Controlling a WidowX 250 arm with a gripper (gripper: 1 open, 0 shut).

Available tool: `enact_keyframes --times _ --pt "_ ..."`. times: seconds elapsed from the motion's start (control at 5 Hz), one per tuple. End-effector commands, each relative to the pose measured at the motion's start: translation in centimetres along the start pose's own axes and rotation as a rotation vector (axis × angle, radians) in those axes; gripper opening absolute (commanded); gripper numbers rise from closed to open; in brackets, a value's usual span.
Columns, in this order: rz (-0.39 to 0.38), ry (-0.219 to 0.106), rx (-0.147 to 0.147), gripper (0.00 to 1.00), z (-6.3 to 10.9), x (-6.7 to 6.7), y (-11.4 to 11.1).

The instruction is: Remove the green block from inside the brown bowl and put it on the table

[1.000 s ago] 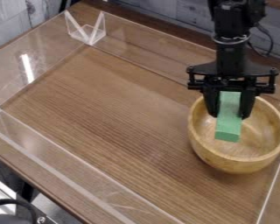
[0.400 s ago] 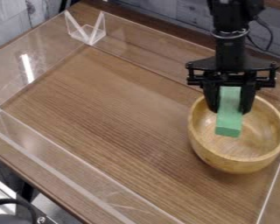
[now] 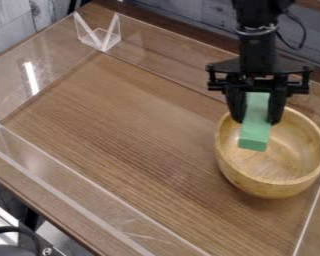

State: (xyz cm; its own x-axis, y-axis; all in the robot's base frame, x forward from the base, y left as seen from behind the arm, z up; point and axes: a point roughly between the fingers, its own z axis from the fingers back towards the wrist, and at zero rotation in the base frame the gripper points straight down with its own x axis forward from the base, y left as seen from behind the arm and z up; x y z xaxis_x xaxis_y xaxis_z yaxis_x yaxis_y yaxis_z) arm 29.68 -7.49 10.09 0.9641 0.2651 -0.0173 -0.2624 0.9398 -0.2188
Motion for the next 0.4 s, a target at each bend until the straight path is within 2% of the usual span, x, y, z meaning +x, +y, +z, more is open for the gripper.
enact_keyframes --times 0.0,0.2 --pt "-0.030 -0.063 -0.030 0.00 2.74 0.23 0.32" --pt "-0.044 -0.061 -0.024 0.00 3.24 -0.14 1.28"
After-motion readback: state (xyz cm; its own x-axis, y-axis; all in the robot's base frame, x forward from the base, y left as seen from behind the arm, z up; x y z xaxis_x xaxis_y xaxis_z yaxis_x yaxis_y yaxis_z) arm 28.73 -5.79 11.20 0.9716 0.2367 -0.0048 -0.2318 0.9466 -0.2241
